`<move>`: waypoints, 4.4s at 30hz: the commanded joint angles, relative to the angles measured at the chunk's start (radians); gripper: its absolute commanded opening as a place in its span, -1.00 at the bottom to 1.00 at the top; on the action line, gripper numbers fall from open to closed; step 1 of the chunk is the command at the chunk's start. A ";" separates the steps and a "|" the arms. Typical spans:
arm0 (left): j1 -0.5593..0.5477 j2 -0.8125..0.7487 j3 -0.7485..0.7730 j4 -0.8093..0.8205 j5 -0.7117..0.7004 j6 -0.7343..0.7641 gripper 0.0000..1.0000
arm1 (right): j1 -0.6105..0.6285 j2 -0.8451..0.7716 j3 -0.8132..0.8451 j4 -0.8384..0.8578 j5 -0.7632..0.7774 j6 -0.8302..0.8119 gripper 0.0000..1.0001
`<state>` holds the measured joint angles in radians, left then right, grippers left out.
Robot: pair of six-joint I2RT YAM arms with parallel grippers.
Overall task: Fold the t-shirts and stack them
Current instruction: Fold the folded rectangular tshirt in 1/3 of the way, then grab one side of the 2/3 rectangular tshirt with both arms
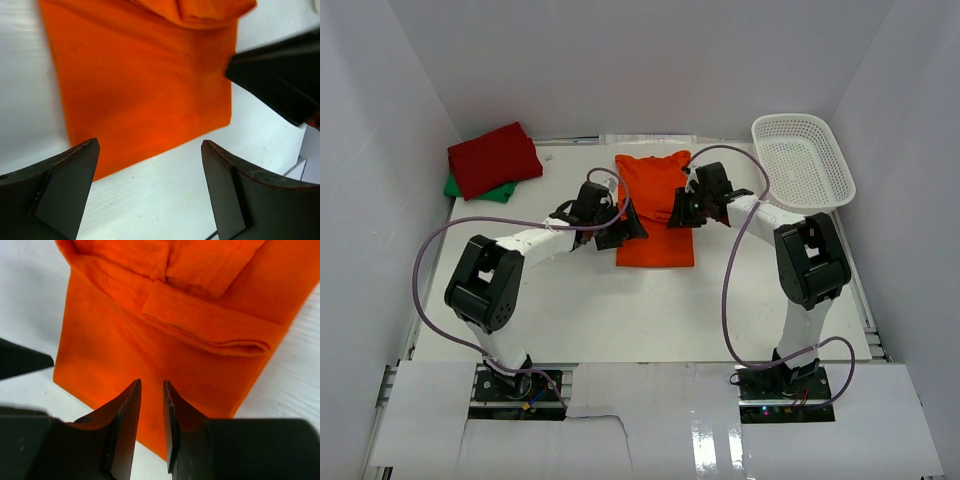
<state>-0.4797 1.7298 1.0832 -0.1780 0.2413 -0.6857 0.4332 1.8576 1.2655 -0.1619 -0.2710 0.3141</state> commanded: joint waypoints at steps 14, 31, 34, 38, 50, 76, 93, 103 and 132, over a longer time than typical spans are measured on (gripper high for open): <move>-0.082 0.178 0.000 0.170 0.039 0.003 0.62 | -0.001 0.210 0.170 0.085 -0.050 0.028 -0.66; -0.082 0.116 -0.085 0.158 0.026 0.014 0.66 | -0.007 0.368 0.795 -0.159 0.009 -0.110 -0.46; -0.082 0.006 -0.066 0.092 0.000 0.024 0.81 | -0.005 0.229 0.648 -0.194 0.012 -0.096 -0.39; -0.066 -0.131 -0.034 -0.088 -0.050 0.035 0.96 | -0.005 0.005 0.370 -0.238 0.015 -0.075 -0.15; 0.007 -0.220 -0.244 -0.086 0.010 -0.014 0.96 | 0.027 -0.339 -0.296 -0.248 0.102 0.071 0.07; 0.035 -0.024 -0.259 0.034 -0.114 0.014 0.62 | 0.032 -0.121 -0.298 -0.031 0.107 0.112 -0.27; 0.038 0.056 -0.285 0.058 -0.109 0.023 -0.33 | 0.032 -0.112 -0.288 -0.030 0.095 0.103 -0.84; 0.038 0.010 -0.358 0.066 -0.025 0.025 -1.00 | 0.033 -0.103 -0.278 -0.062 0.053 0.080 -0.85; -0.052 -0.133 -0.617 0.048 0.063 -0.067 0.75 | 0.058 -0.314 -0.511 -0.077 0.049 0.089 -0.85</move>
<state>-0.4816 1.5188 0.5690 0.1589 0.3523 -0.7345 0.4847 1.5623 0.7685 -0.2085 -0.2310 0.4126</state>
